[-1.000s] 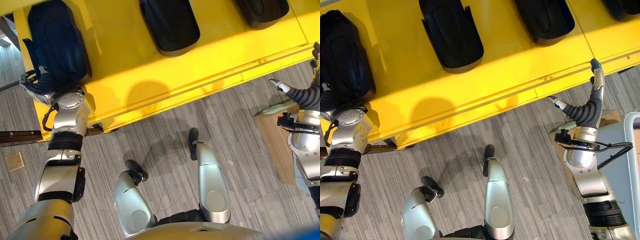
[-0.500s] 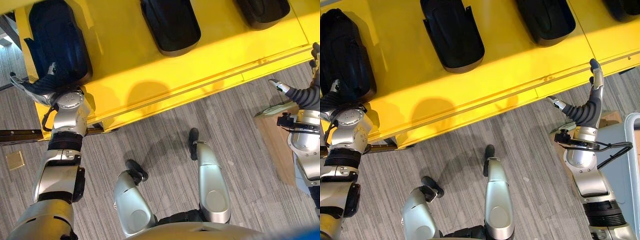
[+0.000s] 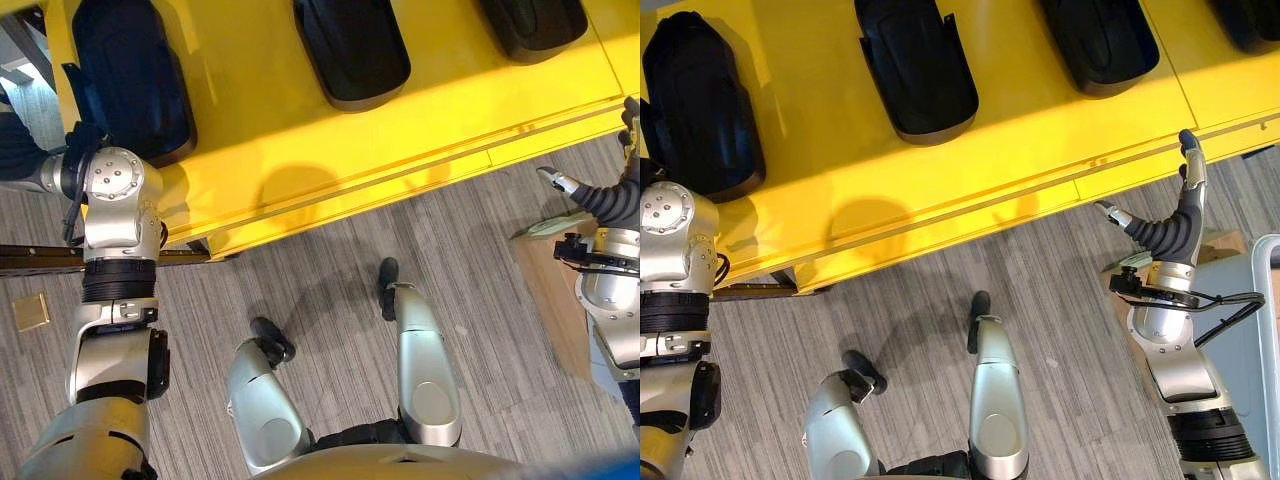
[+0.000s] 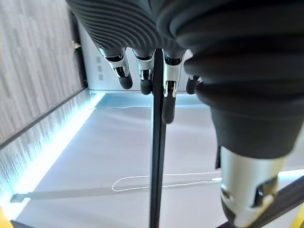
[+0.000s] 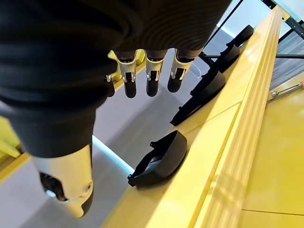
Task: Move parts from the plastic box to the shelf.
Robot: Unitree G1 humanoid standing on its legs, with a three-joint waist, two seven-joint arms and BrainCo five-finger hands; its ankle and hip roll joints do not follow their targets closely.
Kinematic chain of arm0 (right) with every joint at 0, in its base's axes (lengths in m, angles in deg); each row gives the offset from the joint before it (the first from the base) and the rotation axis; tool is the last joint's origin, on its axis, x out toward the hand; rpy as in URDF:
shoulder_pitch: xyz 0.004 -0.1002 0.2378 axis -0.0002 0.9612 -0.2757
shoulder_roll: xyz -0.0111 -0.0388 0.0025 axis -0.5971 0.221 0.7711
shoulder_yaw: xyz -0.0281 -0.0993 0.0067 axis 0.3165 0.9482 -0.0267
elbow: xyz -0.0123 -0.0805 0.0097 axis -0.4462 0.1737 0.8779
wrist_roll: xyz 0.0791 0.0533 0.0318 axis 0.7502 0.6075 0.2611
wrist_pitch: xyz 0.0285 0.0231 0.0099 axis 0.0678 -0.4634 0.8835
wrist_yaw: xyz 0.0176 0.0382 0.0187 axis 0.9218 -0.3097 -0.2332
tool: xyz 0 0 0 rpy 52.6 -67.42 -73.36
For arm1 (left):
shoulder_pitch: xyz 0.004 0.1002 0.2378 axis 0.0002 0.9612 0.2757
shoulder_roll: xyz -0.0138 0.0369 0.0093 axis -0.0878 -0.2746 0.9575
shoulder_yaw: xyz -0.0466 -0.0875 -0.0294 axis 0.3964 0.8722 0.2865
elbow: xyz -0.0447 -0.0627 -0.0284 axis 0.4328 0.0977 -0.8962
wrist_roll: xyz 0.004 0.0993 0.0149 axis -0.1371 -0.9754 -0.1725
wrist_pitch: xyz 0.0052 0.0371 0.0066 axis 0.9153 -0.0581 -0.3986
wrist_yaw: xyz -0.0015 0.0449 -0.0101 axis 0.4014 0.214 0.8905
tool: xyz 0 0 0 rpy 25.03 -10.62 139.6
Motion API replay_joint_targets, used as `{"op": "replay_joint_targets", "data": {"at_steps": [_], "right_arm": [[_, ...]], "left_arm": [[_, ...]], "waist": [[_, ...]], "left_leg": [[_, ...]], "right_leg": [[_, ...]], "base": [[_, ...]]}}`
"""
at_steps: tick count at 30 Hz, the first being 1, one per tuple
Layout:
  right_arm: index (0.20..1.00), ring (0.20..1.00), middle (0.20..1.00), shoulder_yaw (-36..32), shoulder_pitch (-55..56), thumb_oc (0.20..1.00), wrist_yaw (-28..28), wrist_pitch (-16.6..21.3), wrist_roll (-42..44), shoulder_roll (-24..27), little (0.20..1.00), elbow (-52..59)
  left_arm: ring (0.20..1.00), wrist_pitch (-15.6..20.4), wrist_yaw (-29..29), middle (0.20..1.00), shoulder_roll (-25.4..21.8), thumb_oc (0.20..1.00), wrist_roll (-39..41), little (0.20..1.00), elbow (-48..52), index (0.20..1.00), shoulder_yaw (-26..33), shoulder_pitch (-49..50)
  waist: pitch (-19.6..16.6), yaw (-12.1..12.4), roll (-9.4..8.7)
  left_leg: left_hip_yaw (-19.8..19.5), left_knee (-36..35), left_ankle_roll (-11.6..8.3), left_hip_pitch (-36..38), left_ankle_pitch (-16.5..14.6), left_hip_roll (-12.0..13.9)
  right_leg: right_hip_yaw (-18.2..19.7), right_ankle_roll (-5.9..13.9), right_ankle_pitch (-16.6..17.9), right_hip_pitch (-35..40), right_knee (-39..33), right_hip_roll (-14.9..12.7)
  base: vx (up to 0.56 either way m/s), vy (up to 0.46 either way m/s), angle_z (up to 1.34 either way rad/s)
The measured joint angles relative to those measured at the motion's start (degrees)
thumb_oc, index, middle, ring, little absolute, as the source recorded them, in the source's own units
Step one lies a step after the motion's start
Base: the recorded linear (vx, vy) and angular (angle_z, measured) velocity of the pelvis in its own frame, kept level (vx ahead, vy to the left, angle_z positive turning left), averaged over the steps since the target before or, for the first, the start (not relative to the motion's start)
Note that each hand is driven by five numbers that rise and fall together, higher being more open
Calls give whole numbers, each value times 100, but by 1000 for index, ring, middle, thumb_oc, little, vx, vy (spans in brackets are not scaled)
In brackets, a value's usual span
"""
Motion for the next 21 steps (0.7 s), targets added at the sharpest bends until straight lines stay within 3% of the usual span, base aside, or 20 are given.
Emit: {"op": "replay_joint_targets", "data": {"at_steps": [4,7,11,14,16,18,21], "right_arm": [[1000,1000,1000,16,144,1000,28,18,-35,-128,1000,12],[1000,1000,1000,34,187,1000,34,23,-103,-515,1000,19],[1000,1000,1000,166,273,1000,46,23,-143,-759,1000,26],[1000,1000,1000,208,407,1000,50,15,-342,-1016,1000,201],[1000,1000,1000,201,351,1000,84,15,-365,-1096,1000,404],[1000,1000,1000,197,387,1000,129,15,-360,-1089,1000,428],[1000,1000,1000,196,379,1000,147,17,-360,-1066,1000,430]], "left_arm": [[1000,-155,178,1000,1,1000,-53,1000,275,1000,-67,-227],[1000,-195,-82,1000,49,1000,-67,1000,522,1000,-145,-33],[1000,-58,-1099,1000,229,1000,-87,1000,1172,1000,-307,769],[1000,692,-2449,1000,998,1000,-762,1000,2874,1000,-983,1913],[1000,1124,-3377,1000,1270,1000,-1048,1000,3761,1000,-1331,2576],[1000,1255,-3920,1000,1276,1000,-1047,1000,3786,1000,-1452,2830],[1000,1282,-4245,1000,1261,1000,-1044,1000,3786,1000,-1427,2931]], "waist": [[50,32,-82],[58,105,-99],[58,224,-99],[51,457,-80],[15,553,-2],[-49,616,124],[-117,634,250]], "left_leg": [[-31,-129,-4,-21,77,-47],[-59,-203,-14,-9,120,-82],[-122,-365,-14,85,224,-153],[-143,-830,-35,362,450,-286],[-177,-1391,-44,711,691,-395],[-188,-1678,-64,878,847,-455],[-201,-1789,-61,898,918,-474]], "right_leg": [[-20,0,0,-10,-15,-11],[-15,-1,-1,4,-15,-15],[-38,-1,-1,139,-81,-25],[-105,10,7,408,-308,-23],[-236,19,22,727,-564,11],[-297,2,59,864,-702,46],[-324,-16,73,872,-737,58]], "base": [[-44,-41,8],[-40,-61,7],[-41,-70,9],[-32,-148,19],[-17,-154,21],[-17,-105,11],[9,-68,4]]}}
